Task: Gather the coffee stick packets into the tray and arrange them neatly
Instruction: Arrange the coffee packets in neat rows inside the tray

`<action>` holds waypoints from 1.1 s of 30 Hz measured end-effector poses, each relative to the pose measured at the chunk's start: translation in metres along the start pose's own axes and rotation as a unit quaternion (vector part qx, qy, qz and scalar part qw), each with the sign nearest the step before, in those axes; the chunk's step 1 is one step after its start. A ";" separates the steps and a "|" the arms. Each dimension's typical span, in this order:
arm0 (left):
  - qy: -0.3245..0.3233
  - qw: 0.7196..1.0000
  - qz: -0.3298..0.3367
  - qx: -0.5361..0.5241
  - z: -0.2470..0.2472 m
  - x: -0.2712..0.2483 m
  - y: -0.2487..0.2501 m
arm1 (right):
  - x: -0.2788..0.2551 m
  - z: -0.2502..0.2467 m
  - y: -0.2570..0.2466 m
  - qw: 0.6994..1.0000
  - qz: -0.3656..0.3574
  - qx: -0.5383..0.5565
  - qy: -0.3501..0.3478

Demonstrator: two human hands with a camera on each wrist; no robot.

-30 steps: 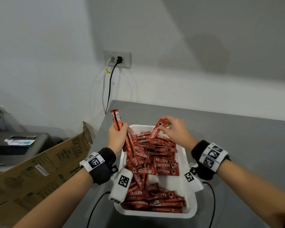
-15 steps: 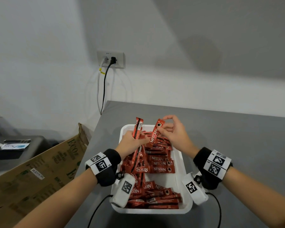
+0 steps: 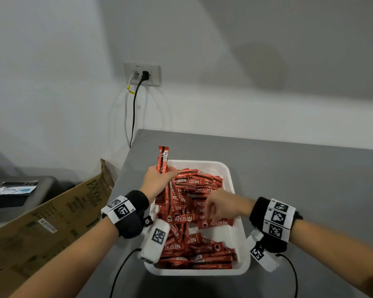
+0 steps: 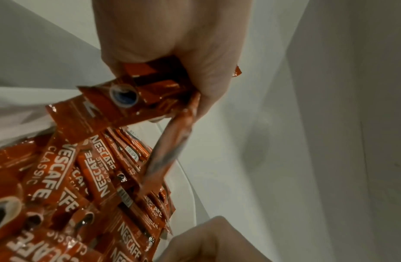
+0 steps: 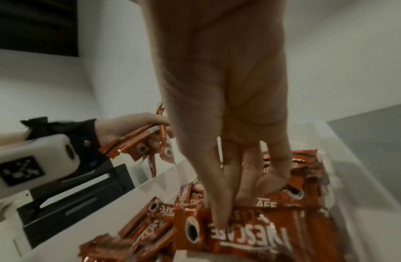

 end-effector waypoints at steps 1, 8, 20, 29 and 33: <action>-0.003 1.000 0.003 0.004 0.002 -0.001 0.000 | 0.002 0.003 0.000 1.000 0.012 -0.013 -0.006; -0.007 1.000 0.008 0.000 0.003 -0.003 0.000 | 0.018 0.012 0.006 0.993 0.048 -0.112 0.012; -0.011 1.000 0.014 -0.004 0.004 -0.004 0.001 | 0.016 0.009 0.010 0.987 0.065 -0.137 0.047; -0.011 1.000 0.010 -0.003 0.002 -0.004 -0.002 | 0.004 0.013 0.013 0.962 0.100 -0.253 0.003; -0.018 1.000 0.010 -0.010 0.005 -0.006 -0.001 | 0.006 0.011 0.010 0.968 0.079 -0.236 0.037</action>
Point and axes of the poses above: each hand's wrist, its own x-axis towards the middle knuckle, its own z-axis out of the palm, y = z × x, the point moved 9 cm from there along x, towards the middle knuckle, and after that the axes turned 11 degrees about x, right-handed, at the moved point
